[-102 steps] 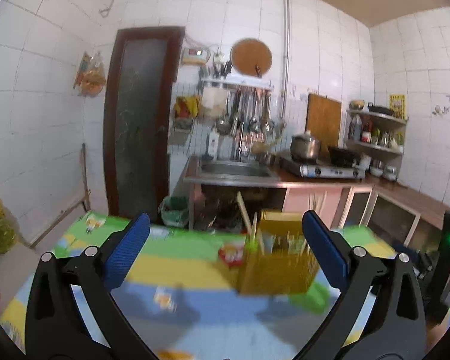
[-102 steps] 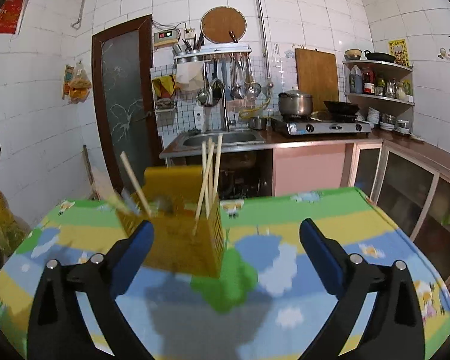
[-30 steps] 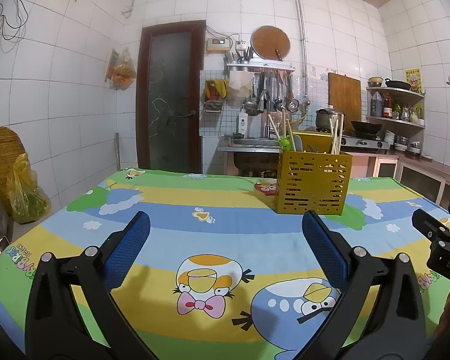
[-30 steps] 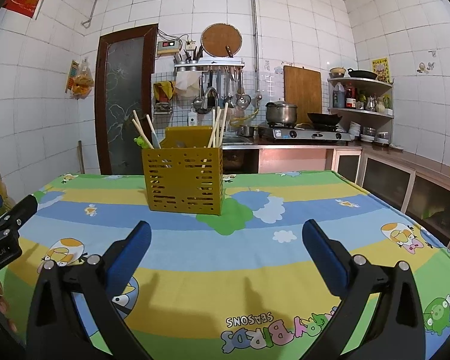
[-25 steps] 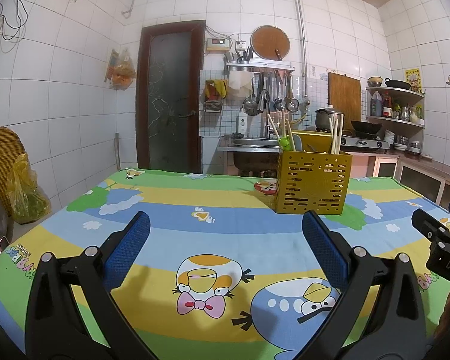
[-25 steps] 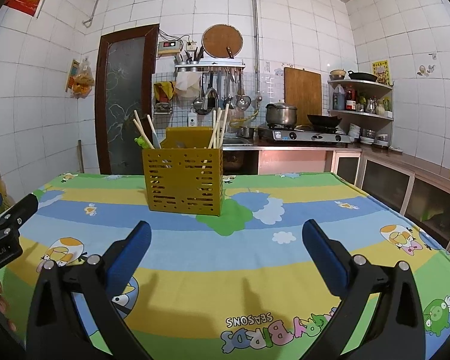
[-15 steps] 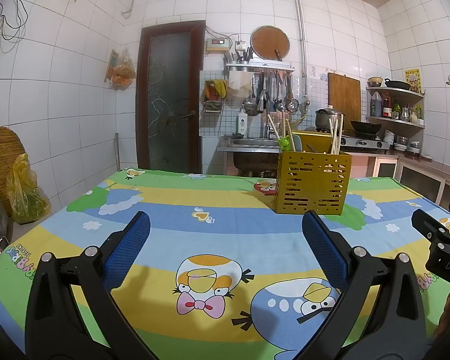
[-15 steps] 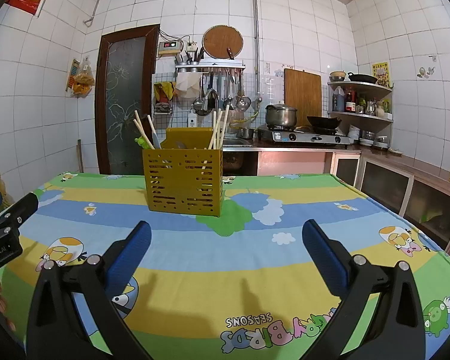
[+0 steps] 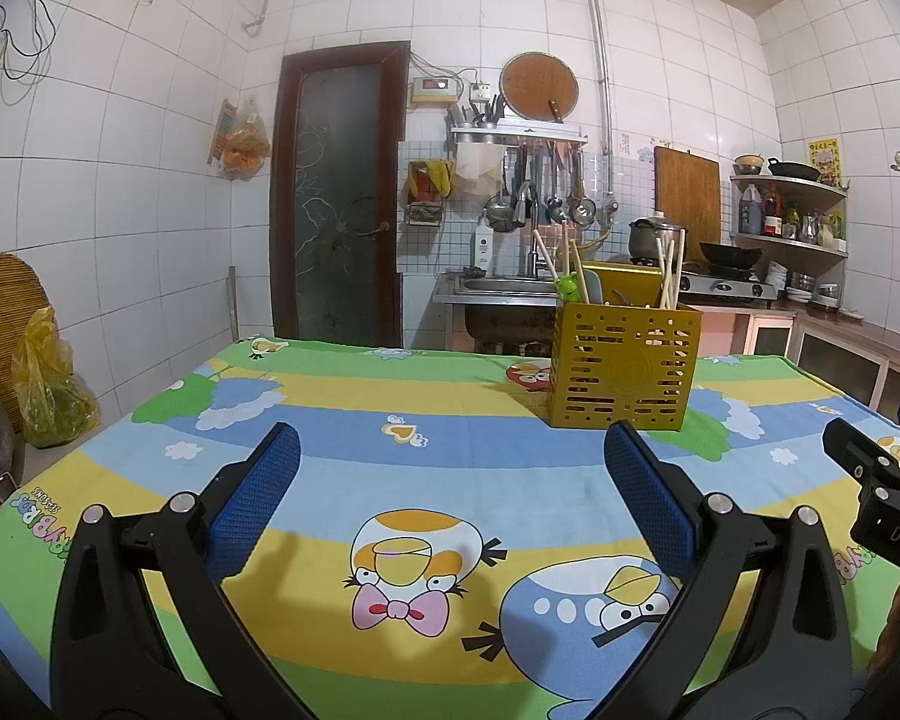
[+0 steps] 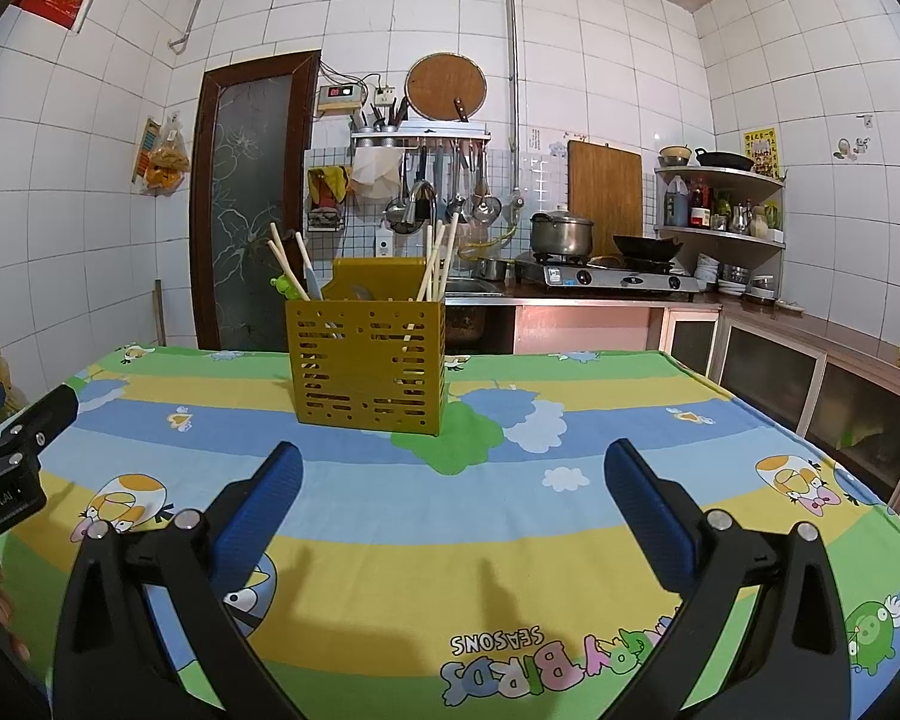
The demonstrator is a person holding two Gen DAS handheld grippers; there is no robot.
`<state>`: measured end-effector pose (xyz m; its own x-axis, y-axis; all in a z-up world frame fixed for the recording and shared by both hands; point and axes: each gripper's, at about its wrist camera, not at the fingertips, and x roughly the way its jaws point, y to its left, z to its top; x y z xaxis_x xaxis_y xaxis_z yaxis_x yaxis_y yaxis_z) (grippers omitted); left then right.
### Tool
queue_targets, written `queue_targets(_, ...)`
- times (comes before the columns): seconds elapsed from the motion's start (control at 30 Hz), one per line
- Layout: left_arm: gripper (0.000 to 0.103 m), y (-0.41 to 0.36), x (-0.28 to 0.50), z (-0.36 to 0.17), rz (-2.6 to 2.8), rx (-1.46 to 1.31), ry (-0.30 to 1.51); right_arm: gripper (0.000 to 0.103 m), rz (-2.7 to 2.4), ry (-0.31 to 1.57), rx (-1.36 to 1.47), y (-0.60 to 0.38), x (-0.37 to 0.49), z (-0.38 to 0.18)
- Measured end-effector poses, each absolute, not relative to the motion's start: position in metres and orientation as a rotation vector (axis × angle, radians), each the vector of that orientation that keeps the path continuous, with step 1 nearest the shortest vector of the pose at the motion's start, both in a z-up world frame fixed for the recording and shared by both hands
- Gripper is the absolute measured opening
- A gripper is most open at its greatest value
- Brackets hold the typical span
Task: Organize utensils
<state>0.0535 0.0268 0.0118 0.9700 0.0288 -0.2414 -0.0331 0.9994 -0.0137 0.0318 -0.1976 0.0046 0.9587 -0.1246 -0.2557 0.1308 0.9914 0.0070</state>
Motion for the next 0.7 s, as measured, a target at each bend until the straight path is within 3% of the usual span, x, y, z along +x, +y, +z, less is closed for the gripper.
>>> queue_targets(0.7, 0.098, 0.0250, 0.0541, 0.0129, 0.032, -0.014, 0.240, 0.098, -0.133, 0.259, 0.023, -0.1982, 0.0308, 0.0050)
